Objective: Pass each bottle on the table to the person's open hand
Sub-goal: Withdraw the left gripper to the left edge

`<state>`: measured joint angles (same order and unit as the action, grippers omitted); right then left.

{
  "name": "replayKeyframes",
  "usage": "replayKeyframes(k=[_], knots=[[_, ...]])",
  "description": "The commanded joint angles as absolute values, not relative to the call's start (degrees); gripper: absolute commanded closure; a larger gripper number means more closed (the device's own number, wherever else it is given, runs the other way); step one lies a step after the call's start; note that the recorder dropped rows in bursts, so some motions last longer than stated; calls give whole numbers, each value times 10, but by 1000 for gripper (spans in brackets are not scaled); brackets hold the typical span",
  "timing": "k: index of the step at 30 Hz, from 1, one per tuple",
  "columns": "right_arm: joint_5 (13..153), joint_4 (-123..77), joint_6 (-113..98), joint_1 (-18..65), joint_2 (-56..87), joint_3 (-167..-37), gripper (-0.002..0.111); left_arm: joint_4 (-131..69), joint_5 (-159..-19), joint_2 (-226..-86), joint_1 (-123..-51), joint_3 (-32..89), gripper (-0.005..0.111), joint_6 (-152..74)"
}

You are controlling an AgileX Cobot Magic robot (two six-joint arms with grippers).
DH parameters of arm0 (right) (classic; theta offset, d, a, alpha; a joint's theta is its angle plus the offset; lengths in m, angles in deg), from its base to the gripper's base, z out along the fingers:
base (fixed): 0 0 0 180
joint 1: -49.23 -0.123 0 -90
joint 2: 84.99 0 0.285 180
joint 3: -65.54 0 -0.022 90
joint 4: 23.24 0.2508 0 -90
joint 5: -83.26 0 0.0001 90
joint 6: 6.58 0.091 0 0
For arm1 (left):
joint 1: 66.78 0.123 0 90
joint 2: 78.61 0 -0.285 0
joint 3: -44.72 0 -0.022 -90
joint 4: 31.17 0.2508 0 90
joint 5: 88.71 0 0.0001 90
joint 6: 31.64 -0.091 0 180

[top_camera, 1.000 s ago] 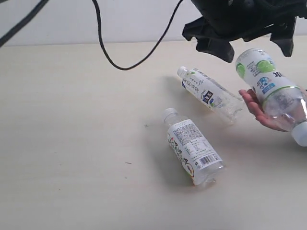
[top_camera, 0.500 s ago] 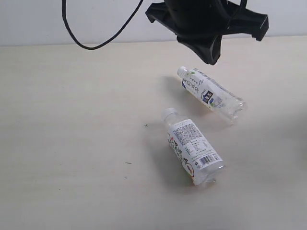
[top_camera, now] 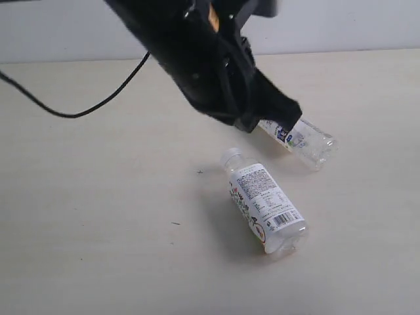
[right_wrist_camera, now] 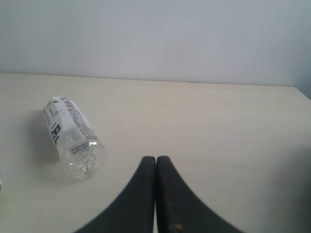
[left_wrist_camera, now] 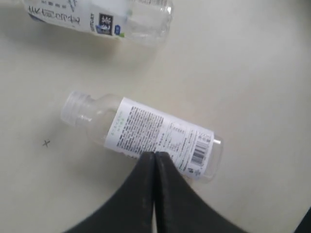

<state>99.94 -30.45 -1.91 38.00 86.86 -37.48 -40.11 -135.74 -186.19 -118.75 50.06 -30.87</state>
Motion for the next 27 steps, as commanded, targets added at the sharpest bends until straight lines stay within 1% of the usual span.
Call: replayKeyframes(k=[1, 14, 20, 23, 27], knots=[[995, -308, -18, 379, 872, -372, 108, -388, -1251, -1806, -1187, 379, 107, -316], [995, -308, -18, 379, 872, -372, 108, -388, -933, -1648, -1187, 83, 107, -312], [995, -308, -18, 379, 872, -372, 108, -404, -767, -1584, -1181, -30, 107, -312], [995, -308, -18, 379, 872, -372, 108, -408, -713, -1554, -1158, -76, 107, -312], [995, -308, -18, 379, 872, -372, 108, -410, -694, -1518, -1087, -117, 107, -316]])
